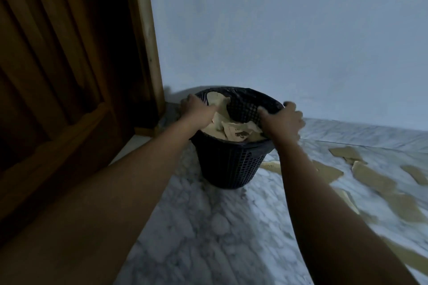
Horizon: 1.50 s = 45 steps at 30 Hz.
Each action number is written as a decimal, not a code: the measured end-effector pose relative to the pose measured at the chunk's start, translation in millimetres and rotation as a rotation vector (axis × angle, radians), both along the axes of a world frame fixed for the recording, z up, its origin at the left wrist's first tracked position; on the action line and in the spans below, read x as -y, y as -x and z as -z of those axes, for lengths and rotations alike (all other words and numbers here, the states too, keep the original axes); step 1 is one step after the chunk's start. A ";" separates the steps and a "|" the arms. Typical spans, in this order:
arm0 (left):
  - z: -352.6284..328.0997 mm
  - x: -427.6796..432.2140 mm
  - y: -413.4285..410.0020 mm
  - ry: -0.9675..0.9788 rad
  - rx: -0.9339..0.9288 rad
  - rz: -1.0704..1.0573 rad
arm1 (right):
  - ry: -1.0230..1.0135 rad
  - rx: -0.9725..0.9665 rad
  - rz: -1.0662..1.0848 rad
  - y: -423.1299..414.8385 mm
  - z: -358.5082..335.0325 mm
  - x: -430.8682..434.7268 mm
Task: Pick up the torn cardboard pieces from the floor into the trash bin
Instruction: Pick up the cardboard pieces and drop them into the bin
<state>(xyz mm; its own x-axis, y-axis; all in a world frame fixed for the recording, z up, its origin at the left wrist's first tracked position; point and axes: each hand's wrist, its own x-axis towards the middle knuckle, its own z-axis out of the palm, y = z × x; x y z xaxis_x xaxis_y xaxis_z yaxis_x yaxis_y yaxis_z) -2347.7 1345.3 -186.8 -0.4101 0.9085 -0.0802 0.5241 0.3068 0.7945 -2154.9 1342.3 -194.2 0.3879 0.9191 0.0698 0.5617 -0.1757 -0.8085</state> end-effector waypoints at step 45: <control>41.0 -100.8 -644.6 0.426 0.843 0.646 | -0.558 -0.557 0.574 -612.1 28.0 -2.3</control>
<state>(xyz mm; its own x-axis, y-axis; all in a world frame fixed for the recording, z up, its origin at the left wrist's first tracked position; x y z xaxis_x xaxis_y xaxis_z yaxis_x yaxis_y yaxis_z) -1703.0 1446.1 -227.8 0.4541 0.7631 -0.4600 0.0312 0.5023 0.8641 -1542.9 1344.6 -222.2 0.8758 0.4703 0.1087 0.0221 0.1859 -0.9823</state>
